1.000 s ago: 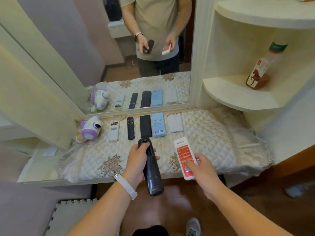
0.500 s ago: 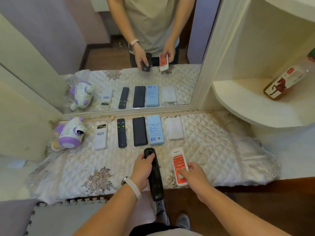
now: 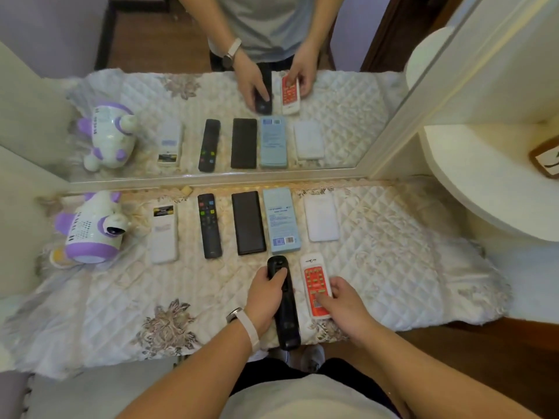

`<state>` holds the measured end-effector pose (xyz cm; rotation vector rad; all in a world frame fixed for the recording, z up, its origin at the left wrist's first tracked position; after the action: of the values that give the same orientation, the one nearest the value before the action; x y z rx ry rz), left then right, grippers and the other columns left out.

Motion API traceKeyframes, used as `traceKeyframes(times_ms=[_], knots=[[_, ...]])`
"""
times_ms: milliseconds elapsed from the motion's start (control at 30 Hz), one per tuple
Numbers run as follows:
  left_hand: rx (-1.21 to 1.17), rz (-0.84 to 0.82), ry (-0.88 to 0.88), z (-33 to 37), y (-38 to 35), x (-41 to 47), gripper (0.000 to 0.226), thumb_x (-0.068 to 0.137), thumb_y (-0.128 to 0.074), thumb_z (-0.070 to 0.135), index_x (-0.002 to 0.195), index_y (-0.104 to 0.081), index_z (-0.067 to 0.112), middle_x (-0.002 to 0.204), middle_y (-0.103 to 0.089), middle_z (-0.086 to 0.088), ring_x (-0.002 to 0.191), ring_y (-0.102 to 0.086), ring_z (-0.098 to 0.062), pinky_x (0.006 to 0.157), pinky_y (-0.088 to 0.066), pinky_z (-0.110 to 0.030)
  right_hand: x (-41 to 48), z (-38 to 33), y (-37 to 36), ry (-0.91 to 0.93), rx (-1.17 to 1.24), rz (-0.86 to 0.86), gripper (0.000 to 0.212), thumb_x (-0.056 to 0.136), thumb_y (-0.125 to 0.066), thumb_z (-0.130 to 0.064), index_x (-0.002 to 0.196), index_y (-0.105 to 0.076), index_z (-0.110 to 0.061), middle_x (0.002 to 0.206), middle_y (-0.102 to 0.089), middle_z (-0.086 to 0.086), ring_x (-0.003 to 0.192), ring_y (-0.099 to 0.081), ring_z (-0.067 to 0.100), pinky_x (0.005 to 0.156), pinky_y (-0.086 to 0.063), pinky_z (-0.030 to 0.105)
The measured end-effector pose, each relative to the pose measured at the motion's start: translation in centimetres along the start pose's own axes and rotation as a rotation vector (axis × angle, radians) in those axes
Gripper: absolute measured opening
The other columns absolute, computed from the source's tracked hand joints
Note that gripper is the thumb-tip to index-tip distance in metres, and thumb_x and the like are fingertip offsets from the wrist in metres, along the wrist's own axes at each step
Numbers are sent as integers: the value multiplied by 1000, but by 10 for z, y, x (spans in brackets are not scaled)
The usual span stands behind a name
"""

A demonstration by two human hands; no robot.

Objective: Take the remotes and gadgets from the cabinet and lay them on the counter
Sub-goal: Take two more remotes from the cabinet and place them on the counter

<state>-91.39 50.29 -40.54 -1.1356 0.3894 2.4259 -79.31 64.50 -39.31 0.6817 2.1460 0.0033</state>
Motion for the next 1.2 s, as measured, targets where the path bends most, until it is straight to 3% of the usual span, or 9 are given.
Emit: traceKeyframes(times_ms=[200,367,600,700,800,933,1033,1100,1200], knots=[[105,25,-46,0,1,5,14,94,-57,33,99,-58,20,95,-68,-5,86,-66,-21,81,-56,-43,2,-6,-3,103,-279,34,19,90,-64,-23,105,-53,-25,97,-67,-9,83,-65,4,66,-48,18],[302,101,-159,10,6,-3,13,94,-59,29,98,-54,18,85,-61,3,74,-58,-7,56,-40,-23,1,-13,1,184,-524,31,29,89,-60,-37,114,-51,-25,95,-62,-11,82,-63,9,70,-48,27],[392,197,-190,11,19,-27,29,92,-56,29,119,-54,18,107,-64,0,93,-61,-17,81,-50,-33,-3,-18,18,233,-670,15,39,90,-56,-44,121,-49,-22,89,-59,-9,77,-59,8,68,-50,33],[374,247,-186,12,25,-47,38,94,-56,29,129,-52,15,118,-62,-2,101,-58,-17,85,-45,-29,-8,-29,25,296,-687,-27,45,91,-55,-44,129,-49,-20,106,-61,-3,89,-61,13,78,-52,35],[365,332,-229,13,30,-75,43,92,-60,30,132,-53,16,128,-60,-2,111,-56,-15,90,-42,-26,-16,-52,25,441,-784,-83,43,93,-52,-43,128,-53,-19,124,-58,2,104,-59,18,83,-49,34],[485,467,-376,24,33,-124,49,93,-60,31,138,-49,18,139,-52,2,127,-48,-14,104,-36,-26,-34,-85,16,728,-979,-131,43,95,-46,-45,129,-53,-19,126,-56,2,114,-50,21,93,-46,39],[629,538,-465,27,34,-156,47,94,-57,33,138,-49,18,140,-51,2,130,-44,-15,104,-28,-22,-55,-106,5,955,-1080,-141,48,95,-41,-46,133,-53,-19,134,-53,1,122,-46,22,101,-40,38],[706,591,-492,28,38,-173,47,95,-53,38,137,-51,18,141,-51,0,131,-43,-17,107,-29,-27,-69,-116,-5,1060,-1121,-161,54,93,-35,-50,135,-51,-20,138,-51,1,127,-43,23,104,-37,39],[797,698,-499,23,46,-203,51,91,-47,45,136,-53,20,142,-51,0,133,-42,-20,110,-29,-36,-97,-124,-25,1222,-1155,-220,49,95,-42,-46,134,-54,-18,137,-53,2,125,-46,25,101,-39,41]])
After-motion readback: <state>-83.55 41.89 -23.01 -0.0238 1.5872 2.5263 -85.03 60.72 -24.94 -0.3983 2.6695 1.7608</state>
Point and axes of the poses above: each hand's wrist, its own x-axis towards the middle knuckle, its own y-axis out of the back of the hand, z = x × y, the point moved 9 cm from there along x, towards the middle knuckle
